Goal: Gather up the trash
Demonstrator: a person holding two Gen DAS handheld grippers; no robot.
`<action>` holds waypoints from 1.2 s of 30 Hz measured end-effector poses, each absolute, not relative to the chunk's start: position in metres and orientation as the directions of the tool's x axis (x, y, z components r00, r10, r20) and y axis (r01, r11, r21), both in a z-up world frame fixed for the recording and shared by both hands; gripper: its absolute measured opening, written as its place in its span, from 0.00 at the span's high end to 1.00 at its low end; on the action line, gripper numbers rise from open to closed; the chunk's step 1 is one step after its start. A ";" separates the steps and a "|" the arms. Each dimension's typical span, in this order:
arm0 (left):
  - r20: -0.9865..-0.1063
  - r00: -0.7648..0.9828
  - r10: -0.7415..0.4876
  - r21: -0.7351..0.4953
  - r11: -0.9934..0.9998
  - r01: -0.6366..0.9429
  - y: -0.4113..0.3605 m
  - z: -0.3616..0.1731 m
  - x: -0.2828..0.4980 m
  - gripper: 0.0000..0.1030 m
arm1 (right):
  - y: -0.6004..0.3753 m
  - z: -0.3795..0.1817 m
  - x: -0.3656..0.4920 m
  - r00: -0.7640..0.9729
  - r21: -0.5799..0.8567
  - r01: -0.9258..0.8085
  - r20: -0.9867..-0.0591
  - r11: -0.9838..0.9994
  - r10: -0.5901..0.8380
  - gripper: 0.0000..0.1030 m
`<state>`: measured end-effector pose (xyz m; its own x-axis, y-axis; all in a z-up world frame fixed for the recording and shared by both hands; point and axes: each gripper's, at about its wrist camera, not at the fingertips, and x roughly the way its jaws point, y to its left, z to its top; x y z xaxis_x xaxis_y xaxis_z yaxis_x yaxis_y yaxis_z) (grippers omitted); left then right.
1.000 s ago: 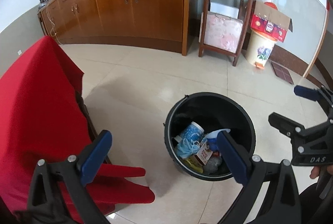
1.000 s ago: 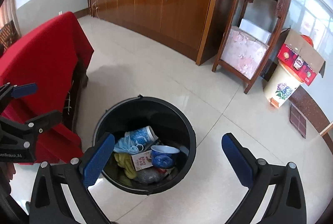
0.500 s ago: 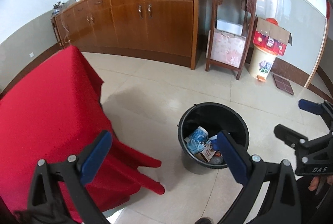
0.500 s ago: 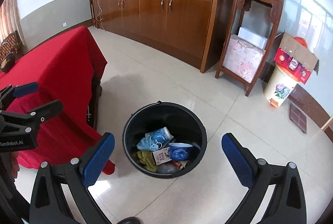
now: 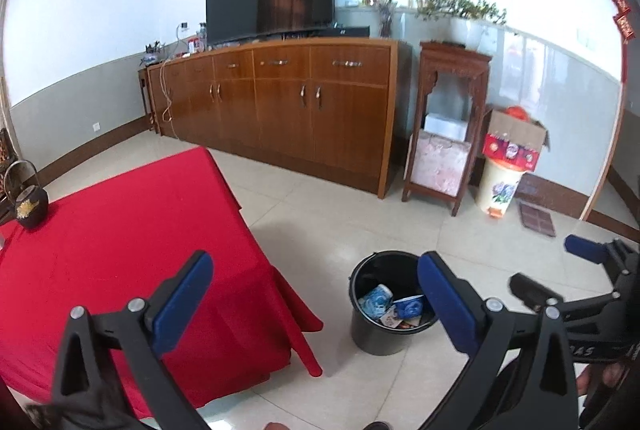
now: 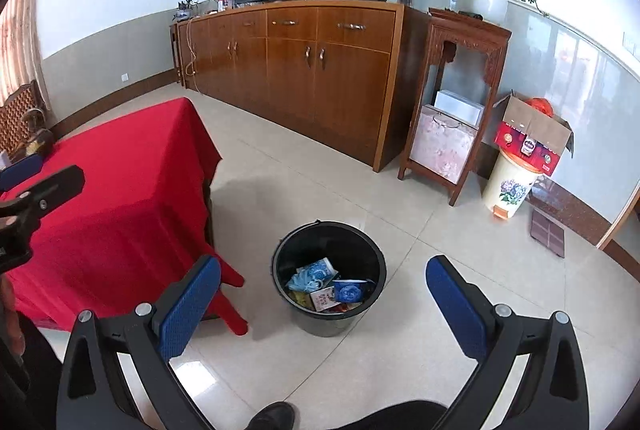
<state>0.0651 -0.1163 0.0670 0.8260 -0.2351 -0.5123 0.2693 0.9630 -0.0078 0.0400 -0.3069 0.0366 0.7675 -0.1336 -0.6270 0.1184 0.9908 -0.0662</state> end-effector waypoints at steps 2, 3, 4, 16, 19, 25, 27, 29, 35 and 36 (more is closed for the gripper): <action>-0.493 0.833 -0.249 -0.017 0.961 0.277 -0.112 0.076 0.050 0.00 | -0.298 0.048 0.026 0.779 -0.071 0.115 -0.613 0.991 -0.134 0.00; -0.486 0.836 -0.253 -0.017 0.960 0.280 -0.111 0.080 0.045 0.00 | -0.295 0.052 0.021 0.784 -0.072 0.115 -0.606 0.991 -0.135 0.00; -0.476 0.841 -0.255 -0.010 0.958 0.285 -0.110 0.085 0.038 0.00 | -0.291 0.058 0.016 0.790 -0.069 0.110 -0.599 0.992 -0.129 0.00; -0.380 0.902 -0.203 -0.044 0.978 0.202 -0.072 0.112 0.018 0.00 | -0.237 0.111 -0.002 0.862 -0.096 0.020 -0.503 0.995 -0.065 0.00; -0.377 0.905 -0.199 -0.057 0.980 0.192 -0.067 0.110 0.017 0.00 | -0.234 0.113 -0.003 0.865 -0.097 0.020 -0.497 0.995 -0.066 0.00; -0.376 0.905 -0.200 -0.077 0.980 0.184 -0.063 0.109 0.015 0.00 | -0.234 0.112 -0.004 0.863 -0.092 0.024 -0.500 0.995 -0.067 0.00; -0.372 0.906 -0.204 -0.075 0.979 0.190 -0.064 0.109 0.014 0.00 | -0.236 0.112 -0.004 0.863 -0.094 0.026 -0.501 0.995 -0.070 0.00; -0.372 0.904 -0.208 -0.073 0.978 0.195 -0.066 0.109 0.014 0.00 | -0.237 0.112 -0.003 0.863 -0.095 0.027 -0.500 0.995 -0.071 0.00; -0.379 0.900 -0.213 -0.068 0.977 0.202 -0.069 0.108 0.015 0.00 | -0.245 0.112 -0.002 0.861 -0.092 0.037 -0.502 0.995 -0.079 0.00; -0.381 0.900 -0.213 -0.067 0.977 0.203 -0.069 0.108 0.015 0.00 | -0.247 0.111 -0.001 0.860 -0.091 0.039 -0.504 0.995 -0.080 0.00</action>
